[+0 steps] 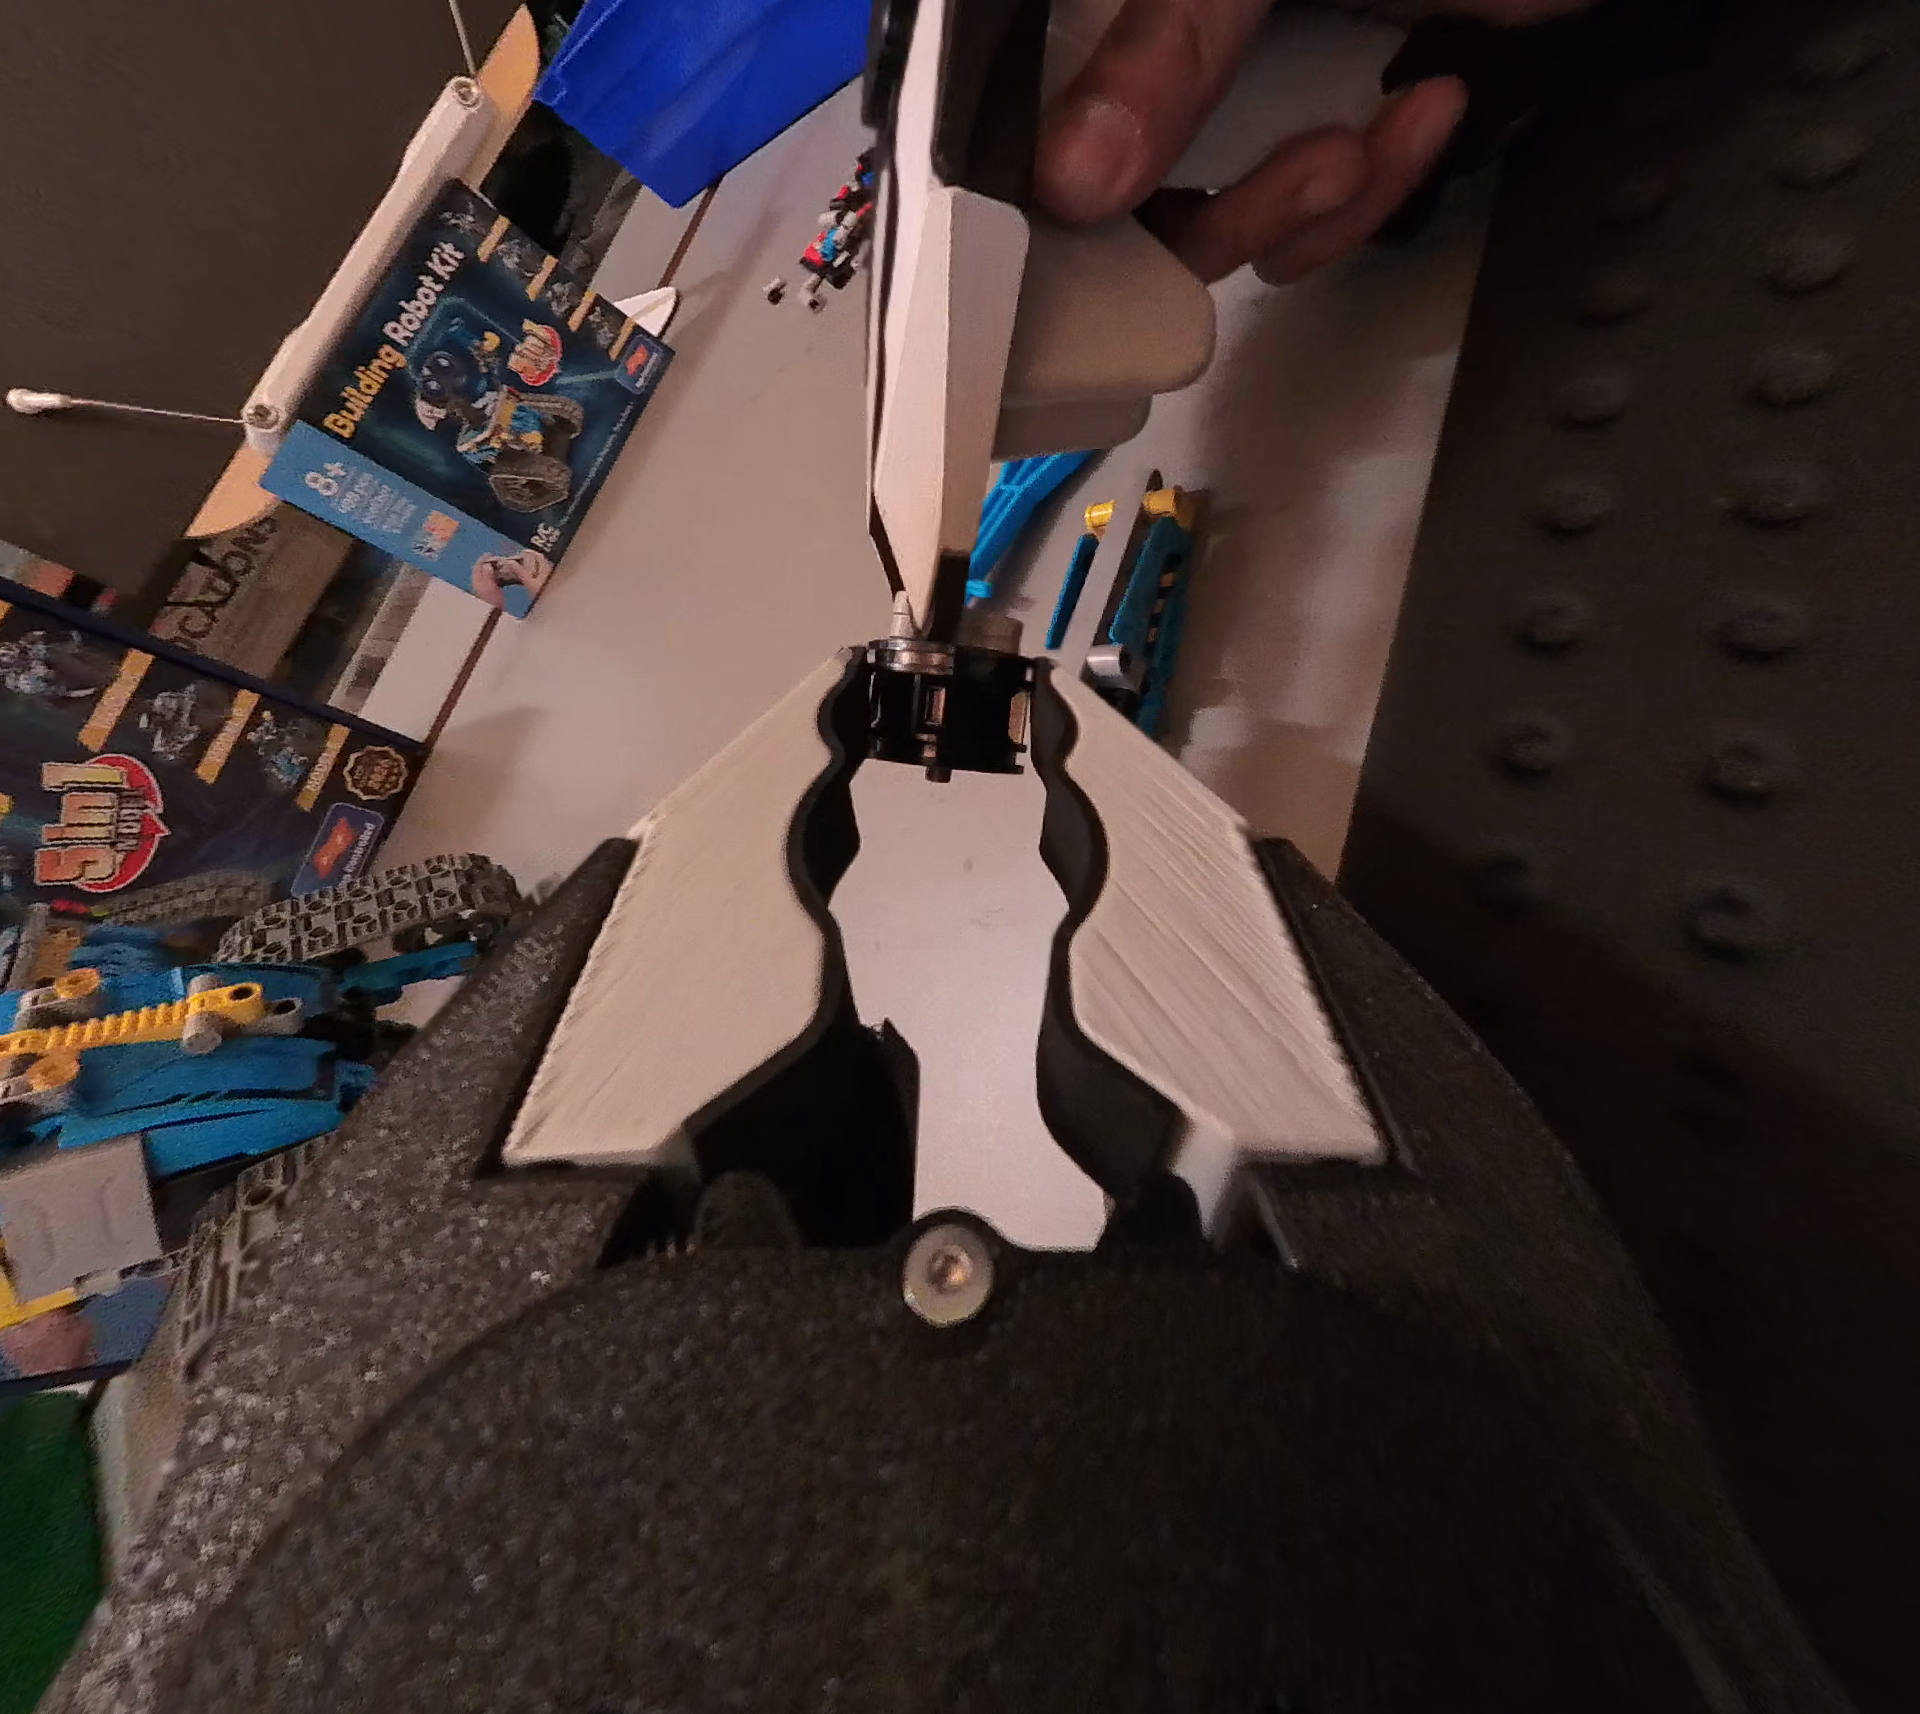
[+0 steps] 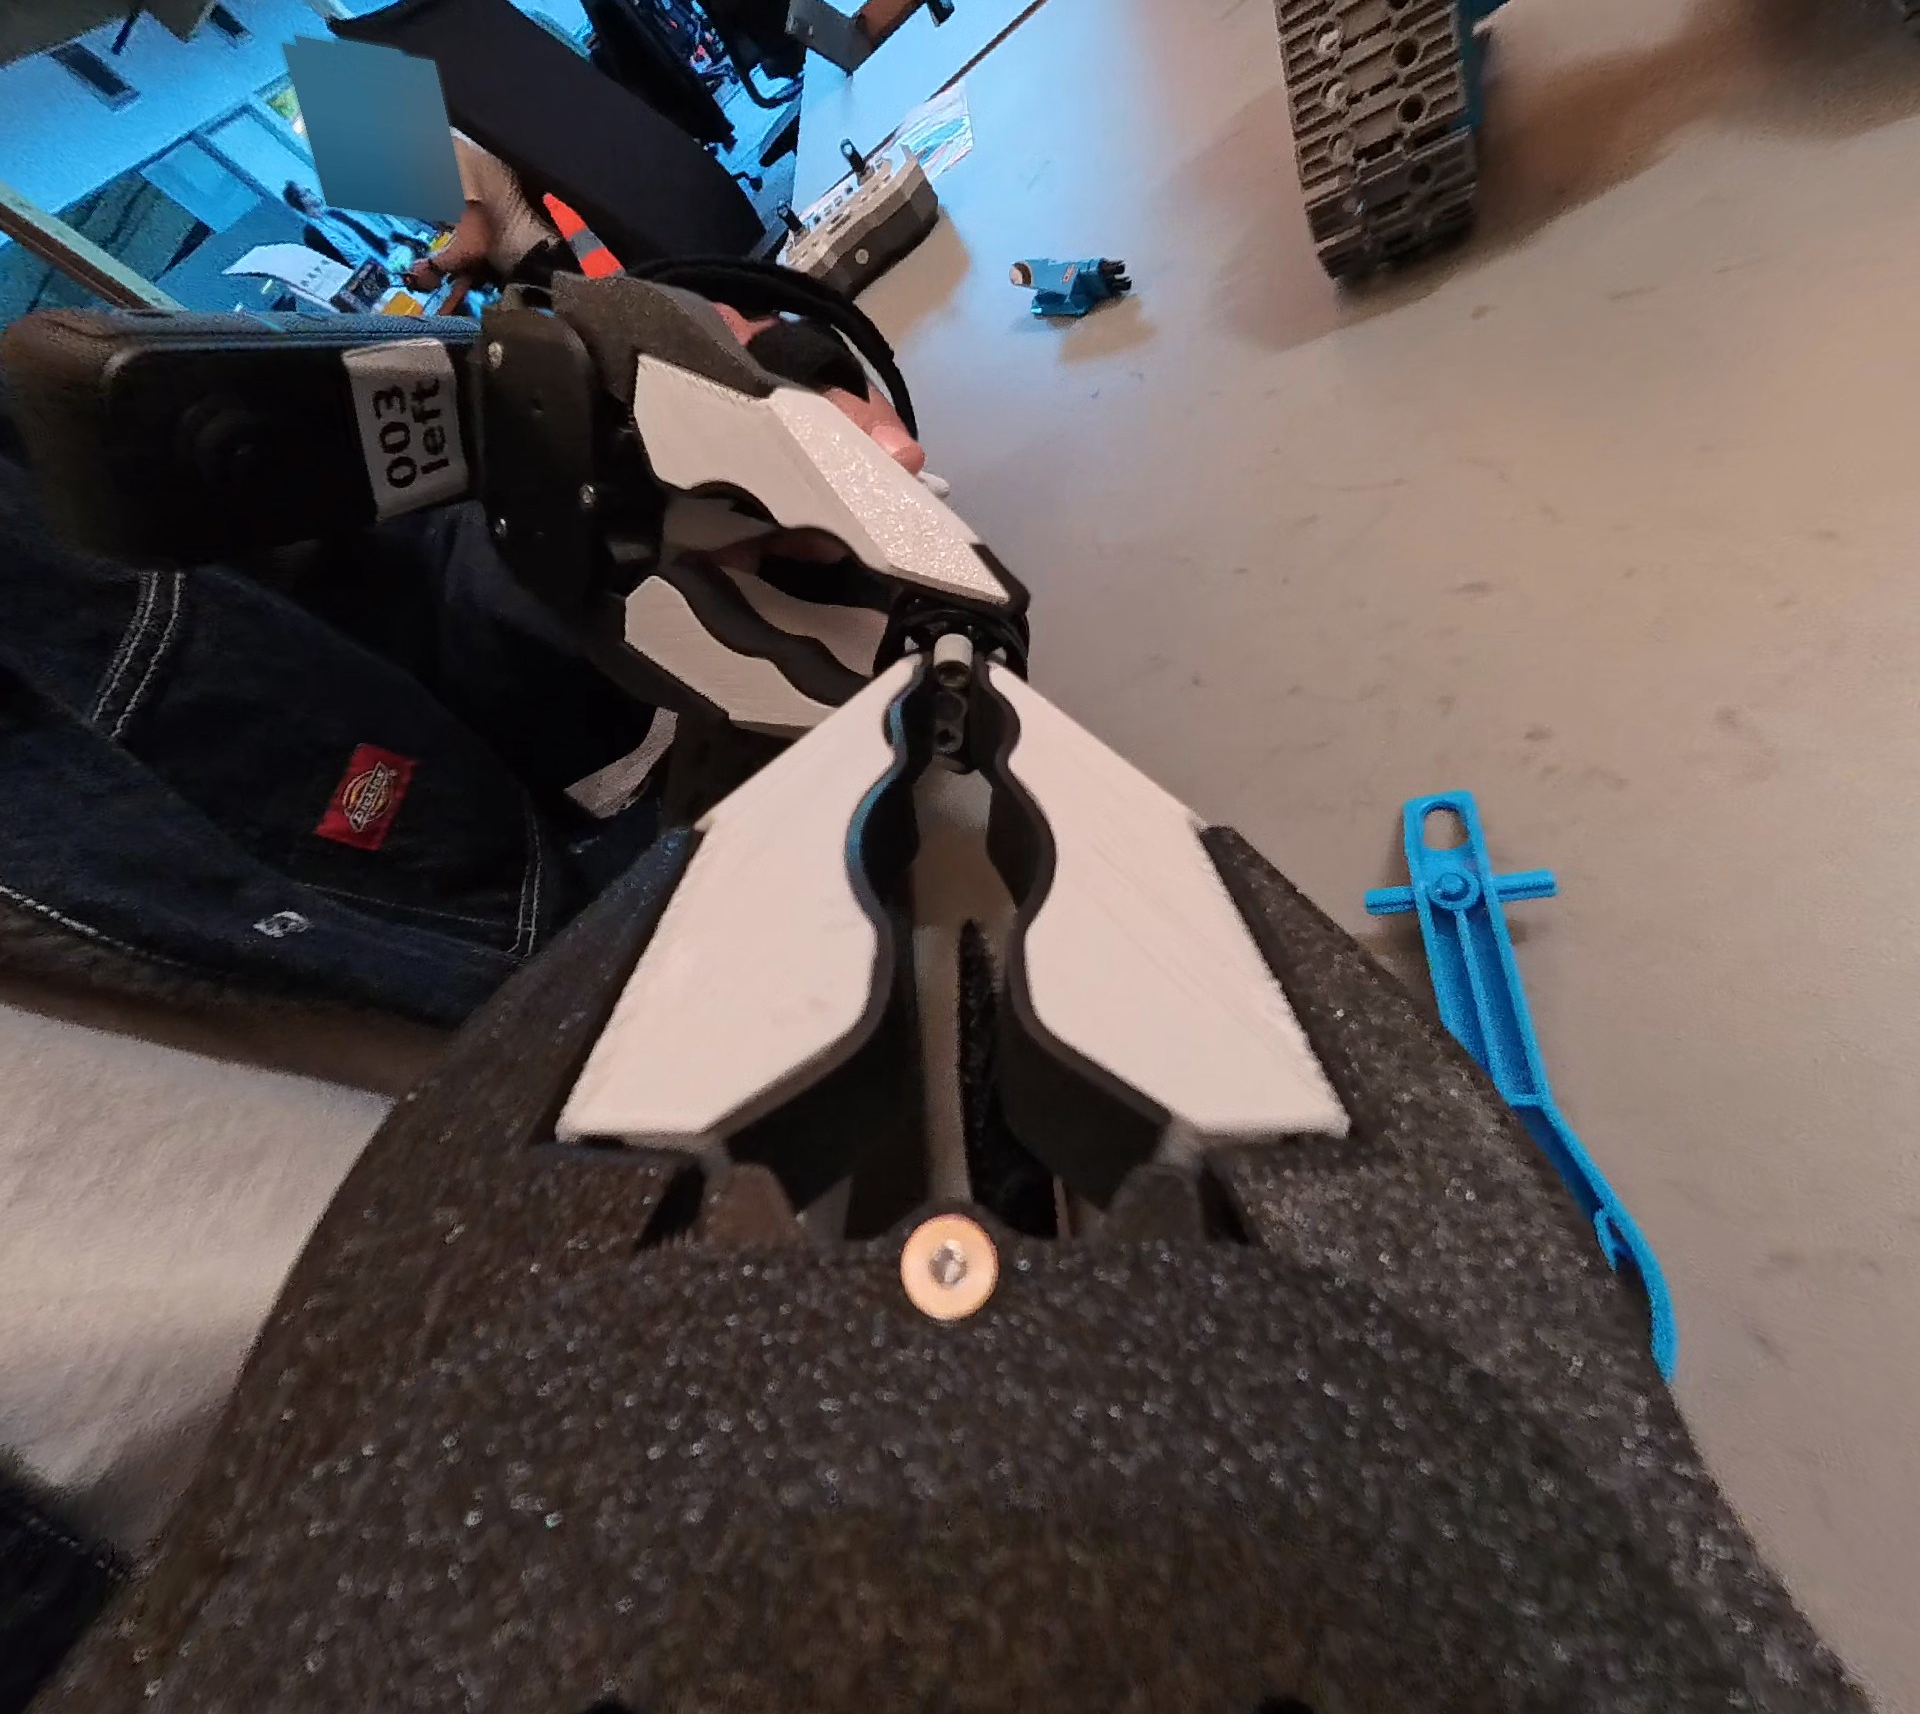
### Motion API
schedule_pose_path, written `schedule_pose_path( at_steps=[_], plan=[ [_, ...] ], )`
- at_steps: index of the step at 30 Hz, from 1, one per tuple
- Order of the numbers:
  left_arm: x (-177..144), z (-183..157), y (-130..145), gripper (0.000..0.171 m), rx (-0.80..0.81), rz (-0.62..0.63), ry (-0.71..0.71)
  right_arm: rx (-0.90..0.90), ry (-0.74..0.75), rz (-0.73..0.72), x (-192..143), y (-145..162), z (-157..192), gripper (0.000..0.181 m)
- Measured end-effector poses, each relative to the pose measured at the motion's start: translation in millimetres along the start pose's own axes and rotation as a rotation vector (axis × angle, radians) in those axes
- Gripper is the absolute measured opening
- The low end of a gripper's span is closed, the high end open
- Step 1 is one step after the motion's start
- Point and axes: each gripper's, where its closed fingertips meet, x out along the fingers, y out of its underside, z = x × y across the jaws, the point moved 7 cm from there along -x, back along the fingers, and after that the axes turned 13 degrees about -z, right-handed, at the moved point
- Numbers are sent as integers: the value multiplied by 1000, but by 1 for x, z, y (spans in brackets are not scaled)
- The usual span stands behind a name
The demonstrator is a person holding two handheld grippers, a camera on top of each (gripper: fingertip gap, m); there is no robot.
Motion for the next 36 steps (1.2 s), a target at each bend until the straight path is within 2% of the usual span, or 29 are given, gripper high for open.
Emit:
schedule_pose_path(
  at_steps=[7, 8, 10, 11, 12, 13, 14, 15, 16, 18, 19, 20, 22, 23, 26, 28, 31, 34, 36],
  plan=[
    [-3, 2, 0, 31, -5, -24, 6, 62, -40, 0, -1, 1, -2, 3],
    [-4, 6, 6, 31, 3, 23, -25, 70, -28, -2, -5, 1, -4, 0],
    [-32, 33, 47, 29, 15, 192, -146, 186, 87, -254, -64, -24, -37, 0],
    [-50, 43, 53, 30, -97, 137, -162, 207, 119, -356, -88, -31, -45, 0],
    [-55, 45, 39, 29, -133, 34, -168, 108, 129, -285, -77, -27, -35, 0],
    [-47, 37, 32, 29, -90, 25, -145, 27, 59, -154, -47, -16, -18, 0],
    [-35, 29, 37, 30, -28, 100, -120, -31, 29, -54, -24, -5, -7, 0],
    [-30, 29, 42, 30, 18, 153, -130, -127, 93, 10, -15, -1, -7, 0],
    [-31, 31, 38, 30, -18, 114, -127, -125, 116, -21, -16, -4, -11, 0],
    [-34, 34, 25, 30, -129, 16, -124, 37, 28, -133, -21, -14, -13, 0],
    [-32, 33, 19, 30, -183, -28, -101, -34, 14, -144, -19, -16, -7, 15],
    [-29, 31, 12, 31, -266, -78, -48, -202, 33, -133, -17, -17, 1, 25],
    [-25, 30, 4, 31, -371, -137, 8, -521, 134, -96, -14, -13, 10, 30],
    [-24, 29, 4, 30, -378, -135, 23, -608, 162, -71, -11, -10, 12, 31],
    [-20, 18, 2, 30, -269, -107, 33, -649, 93, 6, 1, -5, 22, 33],
    [-18, 10, 2, 30, -224, -98, 68, -761, 60, 37, 3, -3, 29, 34],
    [-16, 2, 3, 30, -276, -95, 177, -1039, 52, 175, 1, 2, 35, 23],
    [-12, -4, 6, 30, -342, -74, 321, -1186, -28, 311, 5, 5, 40, 19],
    [-12, -2, 7, 30, -451, -98, 410, -1245, -92, 387, 9, 11, 43, 14]
  ],
)
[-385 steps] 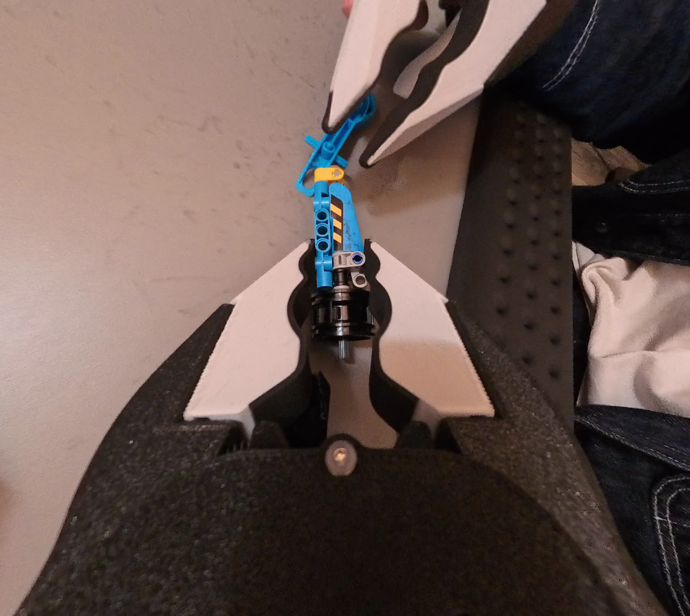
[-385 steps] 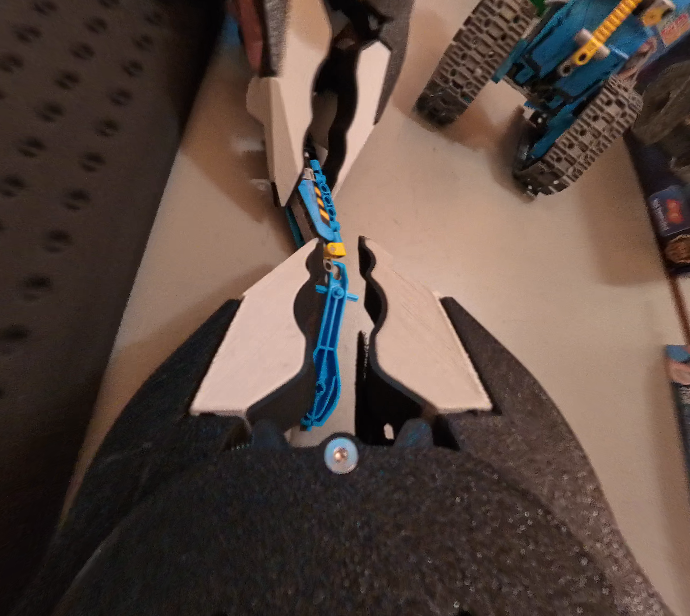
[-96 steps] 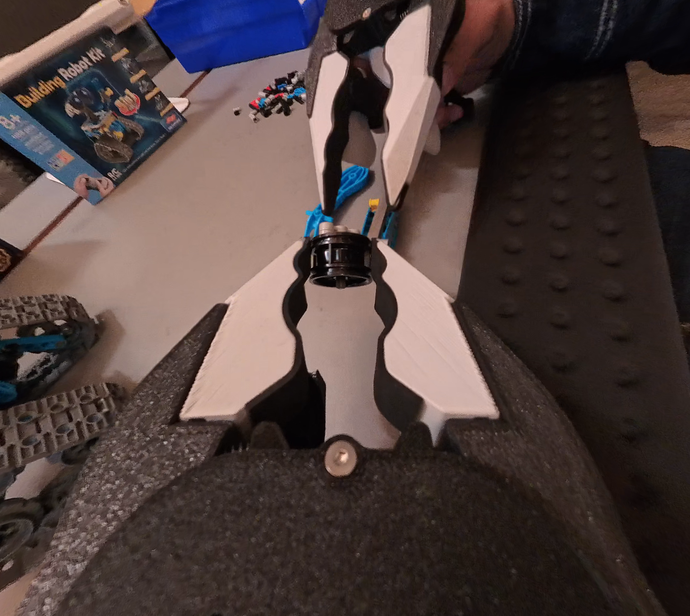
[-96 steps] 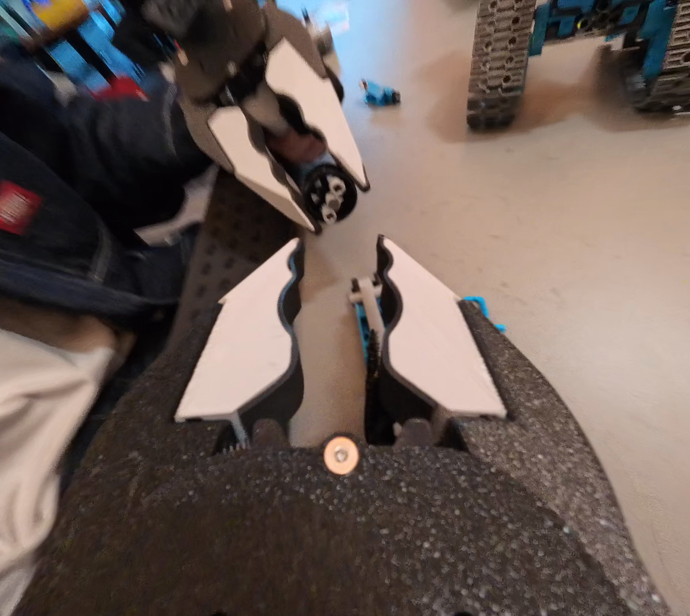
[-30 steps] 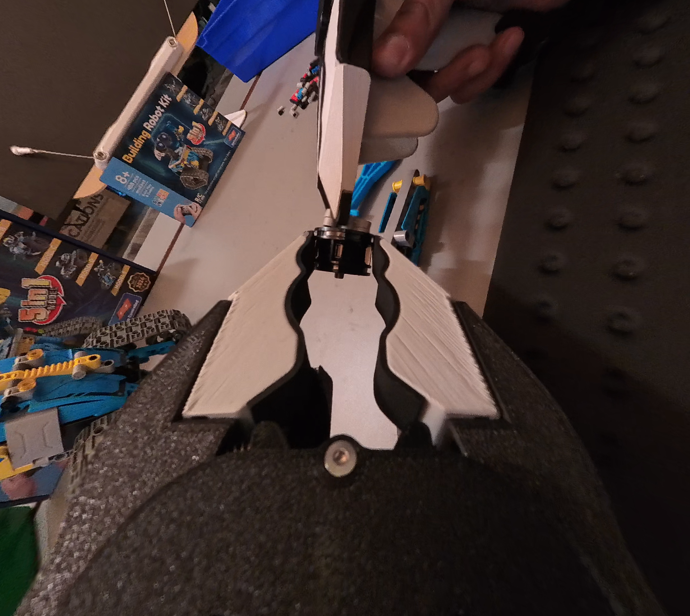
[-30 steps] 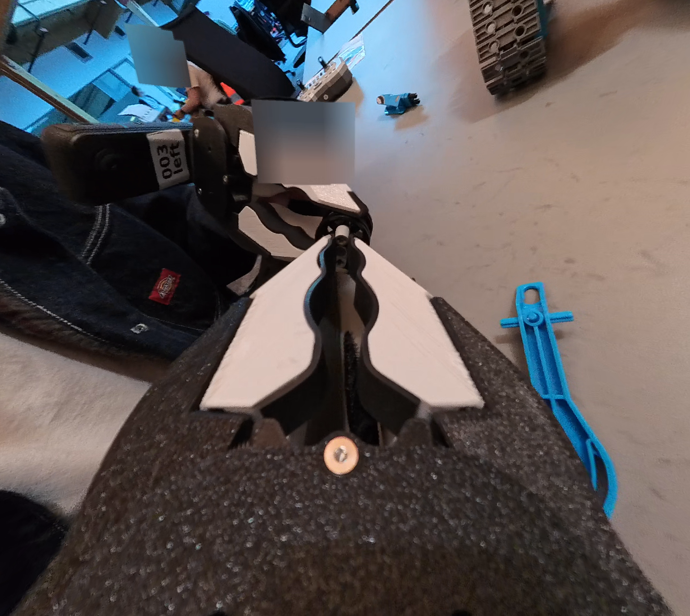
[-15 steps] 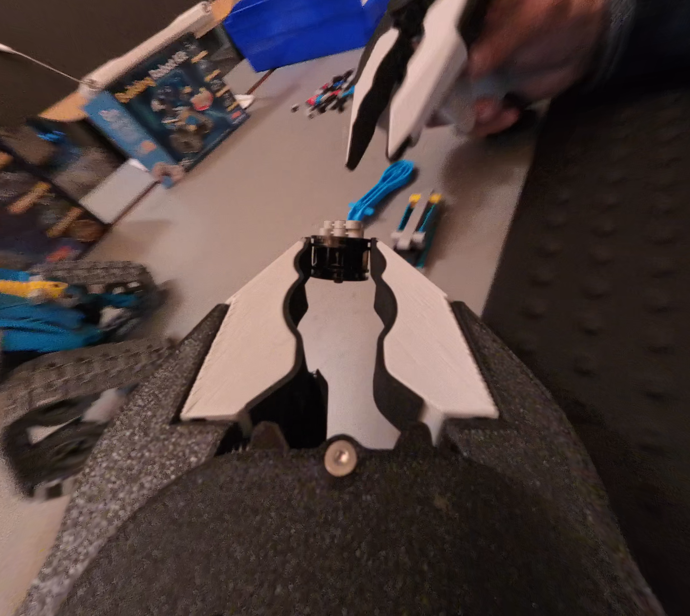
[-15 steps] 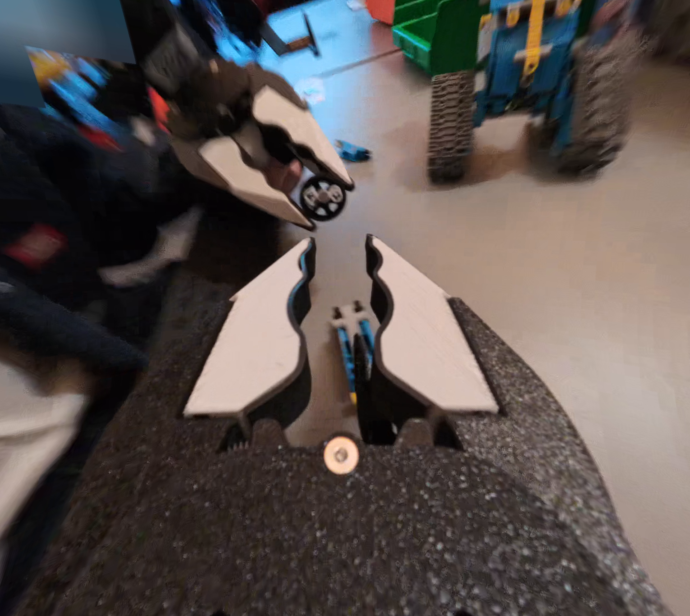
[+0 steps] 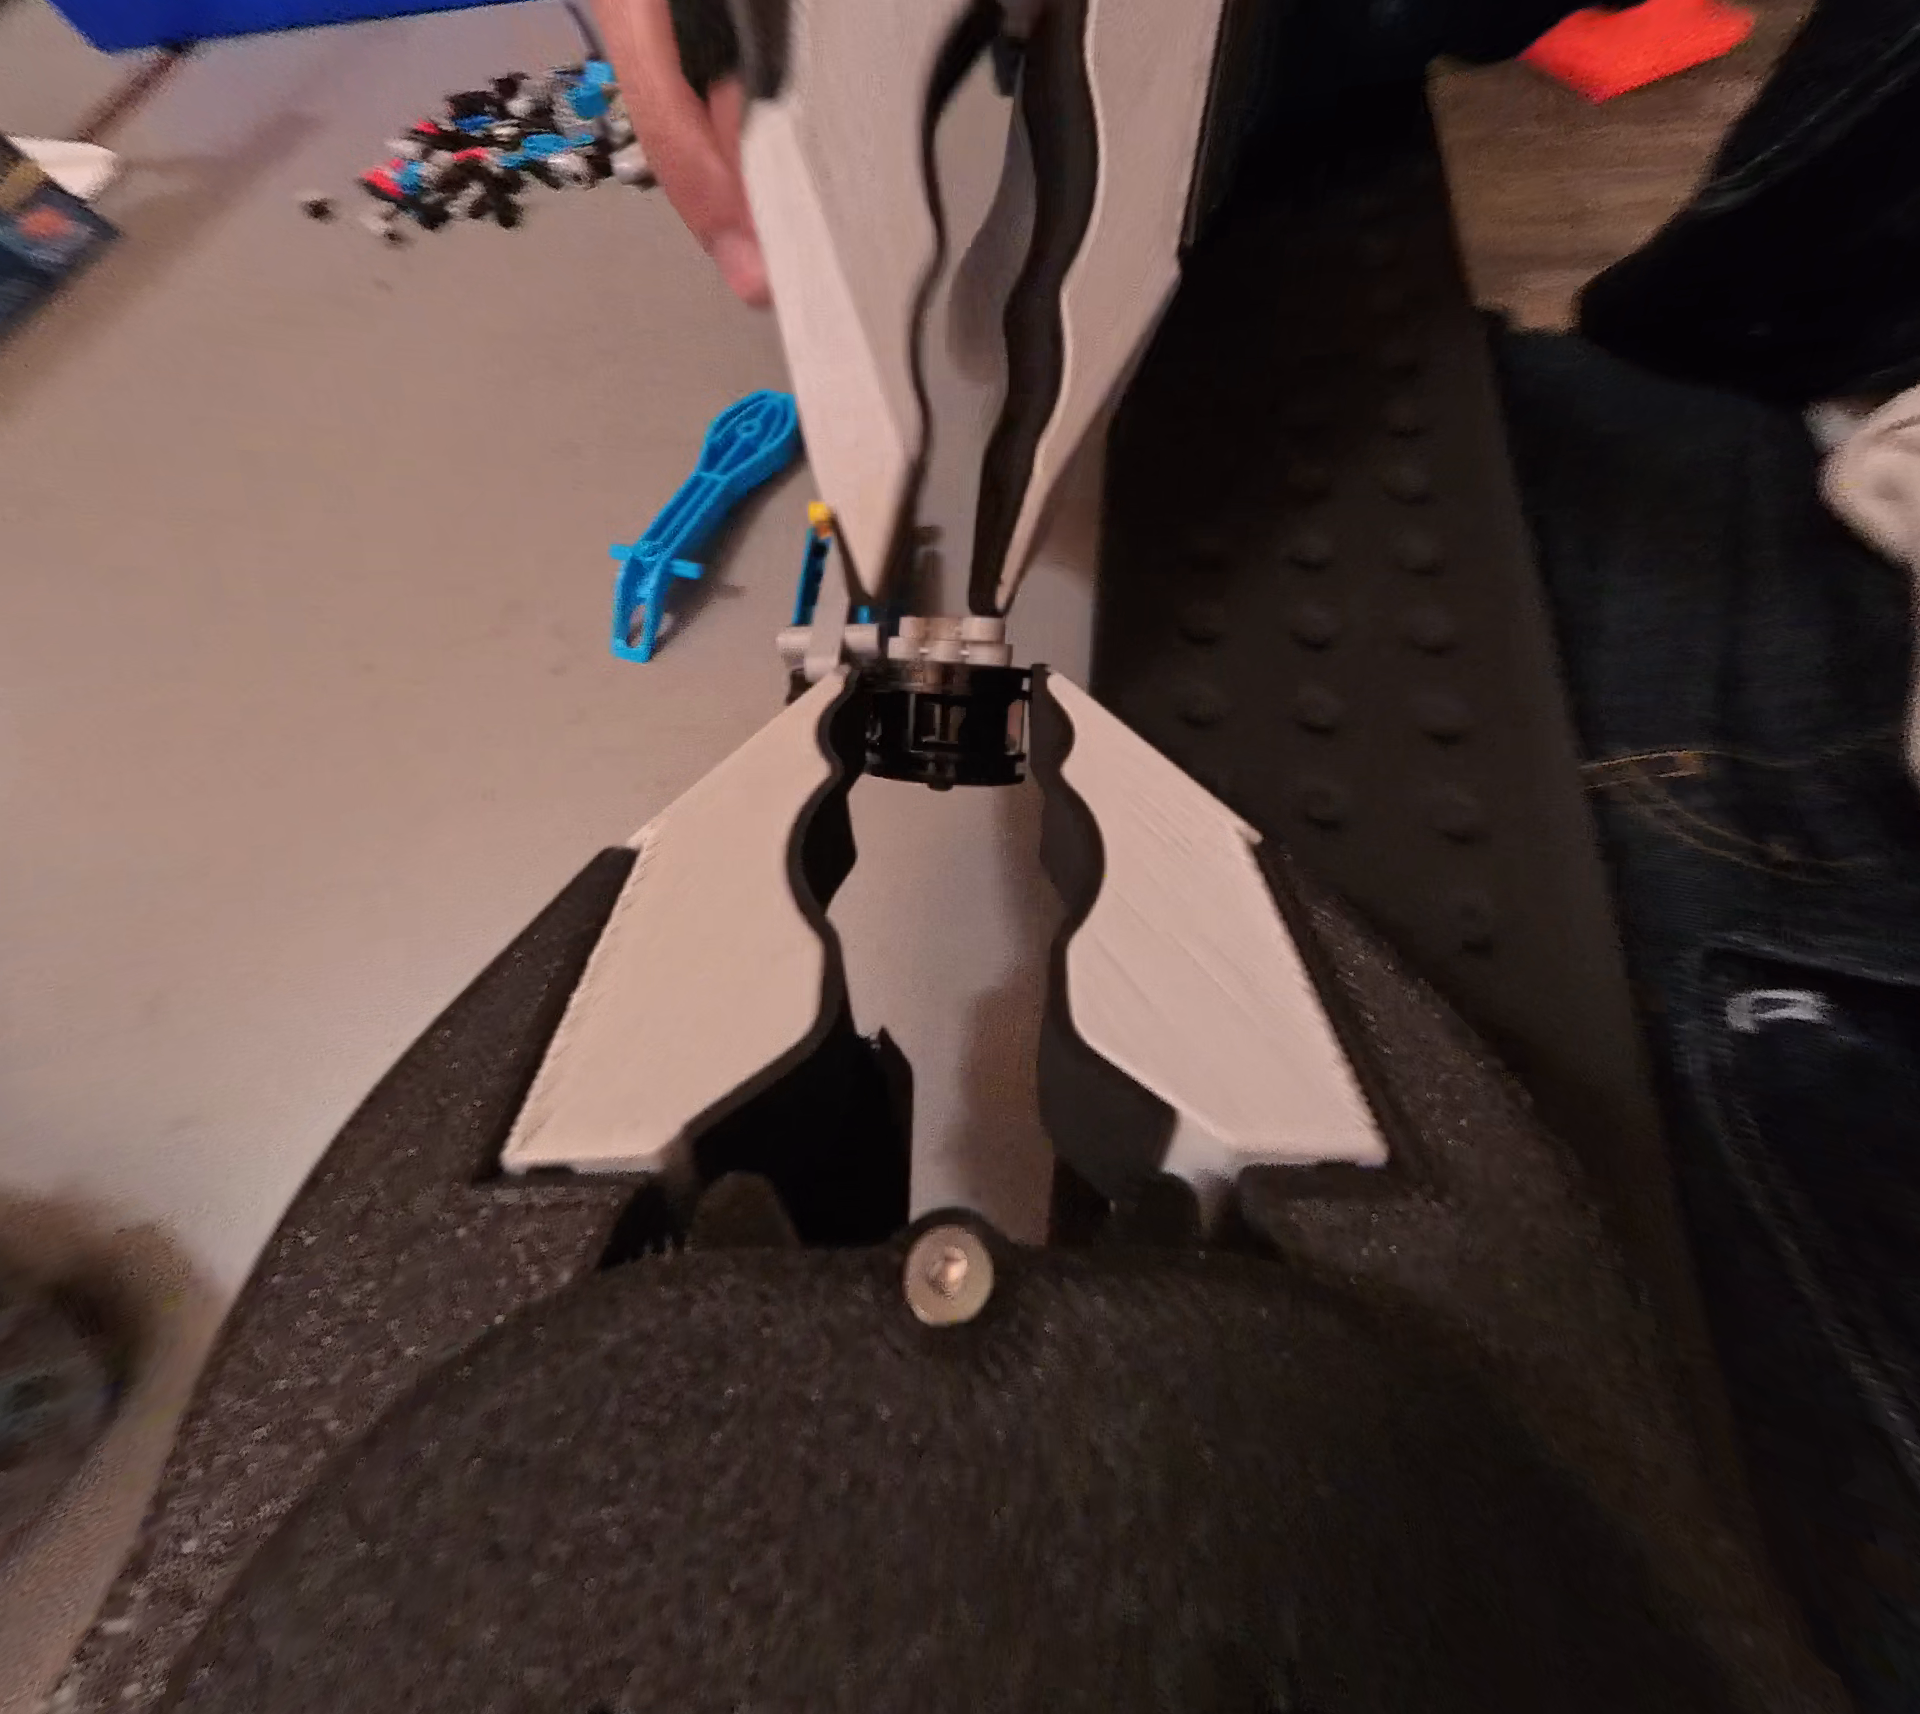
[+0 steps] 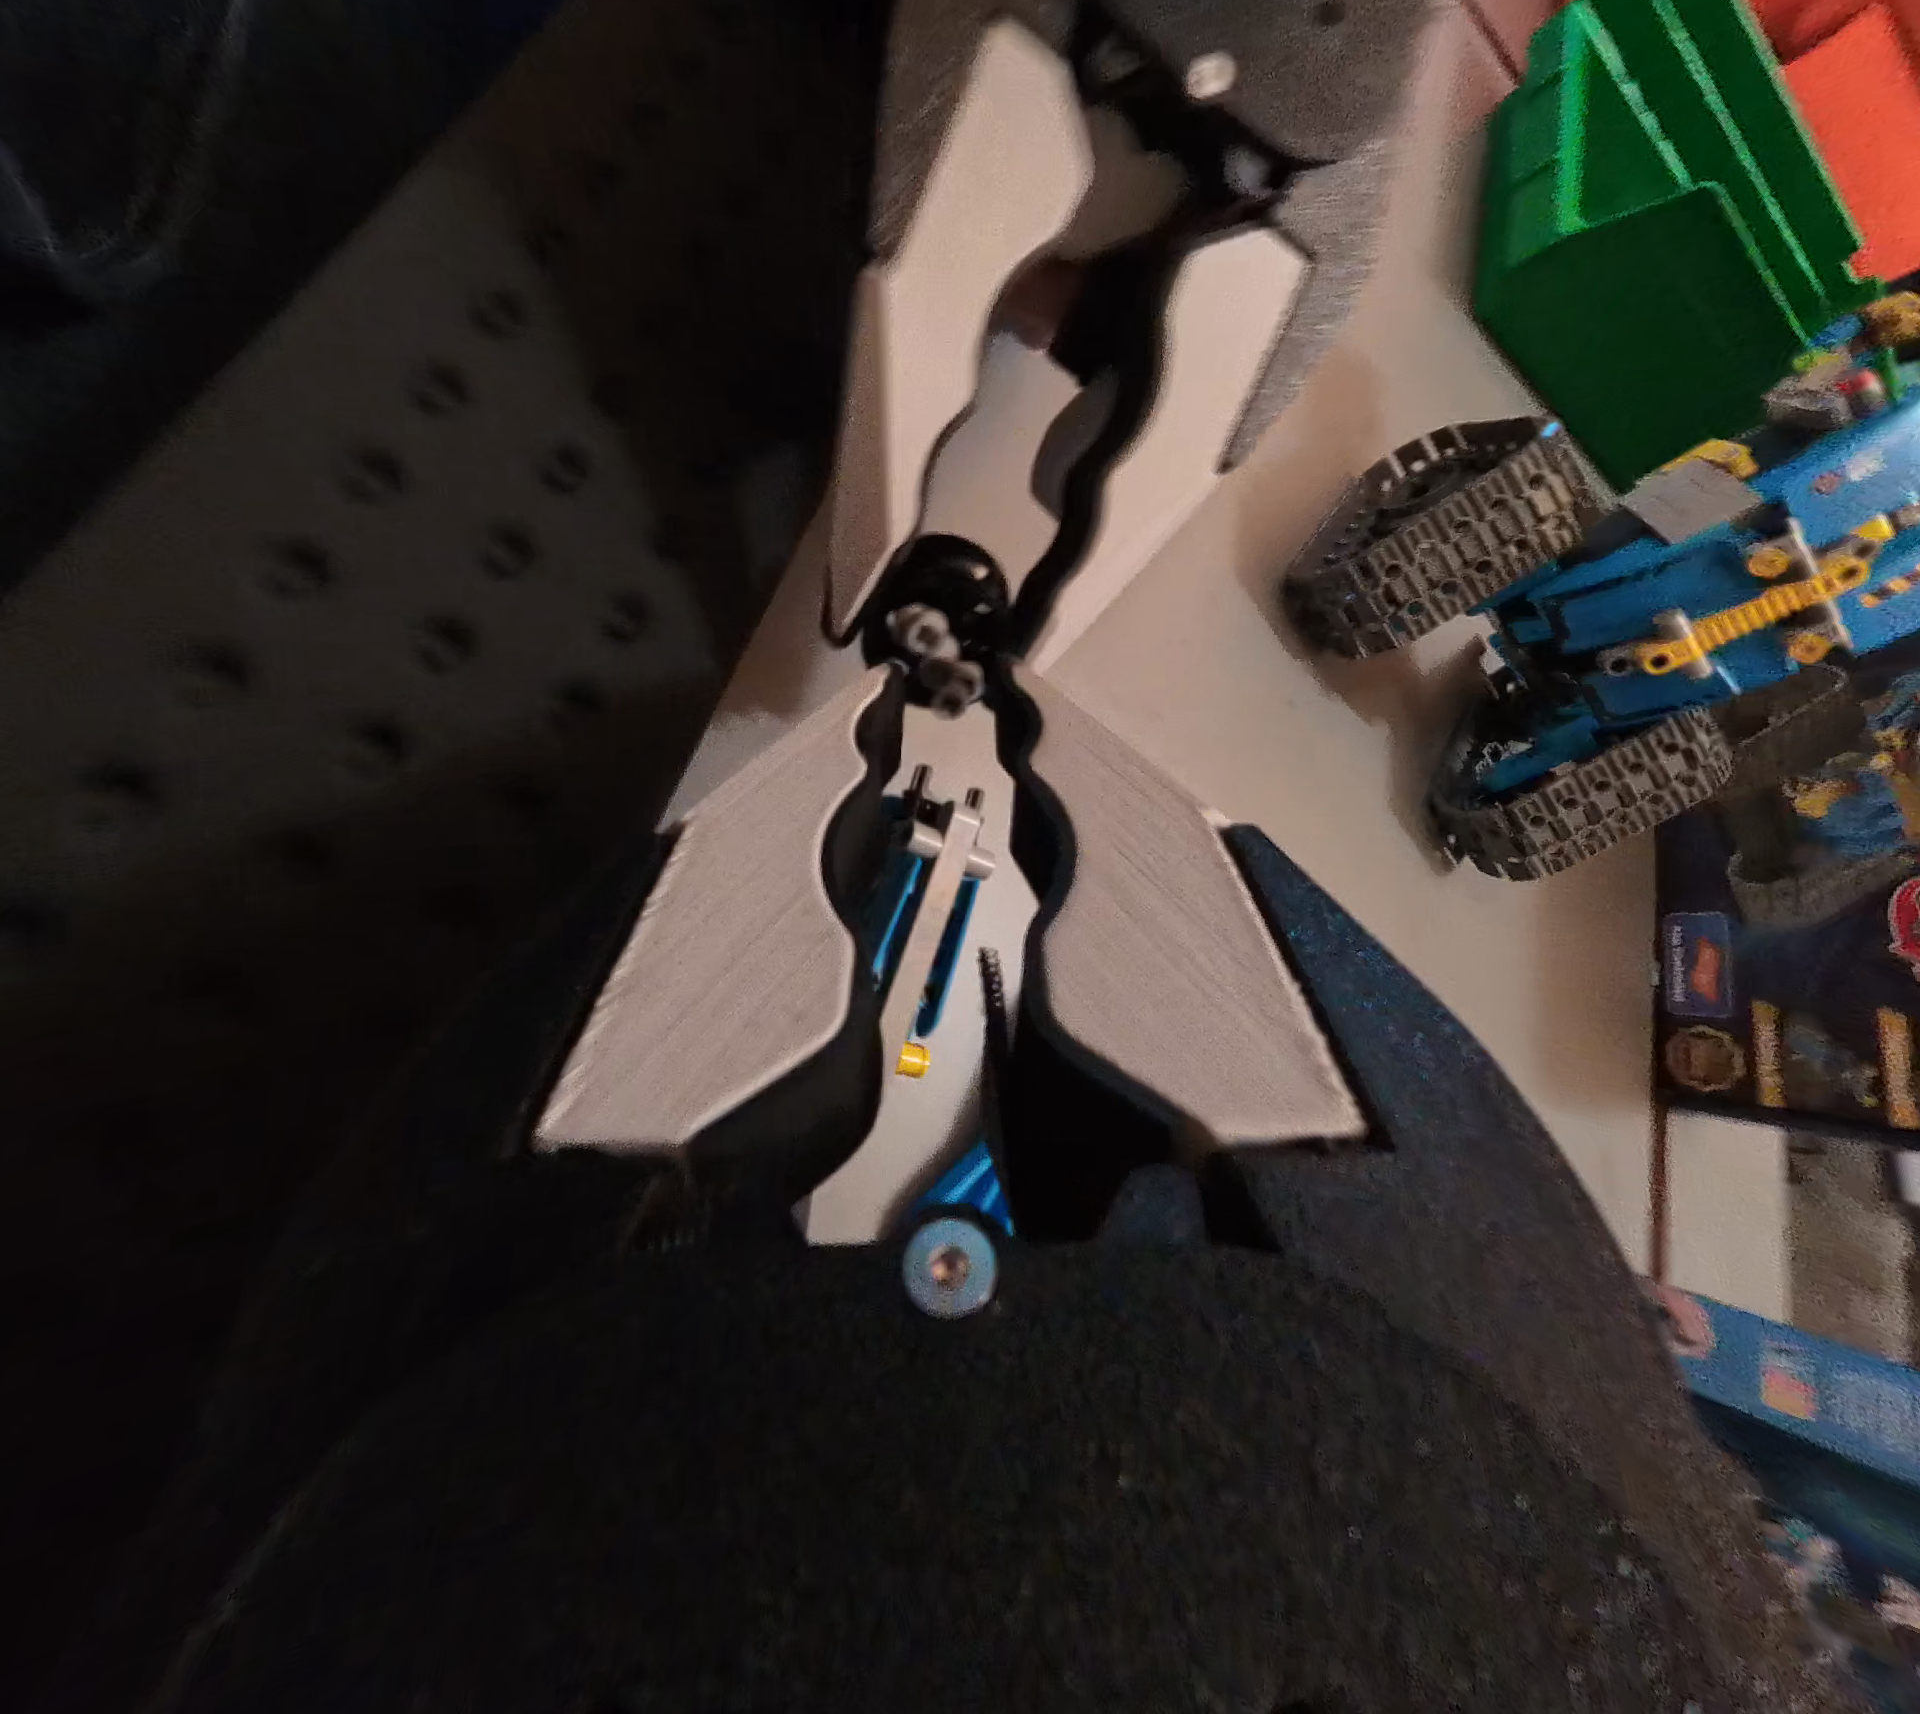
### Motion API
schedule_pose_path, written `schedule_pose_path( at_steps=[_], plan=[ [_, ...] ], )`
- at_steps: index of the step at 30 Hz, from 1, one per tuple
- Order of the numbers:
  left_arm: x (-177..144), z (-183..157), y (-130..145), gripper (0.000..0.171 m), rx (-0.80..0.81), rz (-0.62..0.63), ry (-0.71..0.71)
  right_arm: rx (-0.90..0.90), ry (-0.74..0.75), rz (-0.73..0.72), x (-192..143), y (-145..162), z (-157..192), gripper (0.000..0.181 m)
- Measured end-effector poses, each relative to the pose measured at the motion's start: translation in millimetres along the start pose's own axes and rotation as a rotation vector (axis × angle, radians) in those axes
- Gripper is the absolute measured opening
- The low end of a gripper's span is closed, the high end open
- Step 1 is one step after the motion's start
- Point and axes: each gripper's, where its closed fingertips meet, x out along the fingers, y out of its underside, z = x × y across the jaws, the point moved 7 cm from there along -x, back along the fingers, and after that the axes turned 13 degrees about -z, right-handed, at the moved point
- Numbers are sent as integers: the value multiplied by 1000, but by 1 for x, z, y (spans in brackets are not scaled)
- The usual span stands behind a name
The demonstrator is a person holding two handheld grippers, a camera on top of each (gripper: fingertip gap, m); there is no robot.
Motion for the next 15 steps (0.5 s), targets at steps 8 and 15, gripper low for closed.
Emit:
schedule_pose_path(
  at_steps=[8, 15],
  plan=[
    [1, 7, 5, 29, -188, 8, 131, -111, -83, -42, 15, 1, 4, 4],
    [-14, 12, -5, 30, -281, -163, 203, 89, -57, -165, 5, -9, -10, 3]
  ],
)
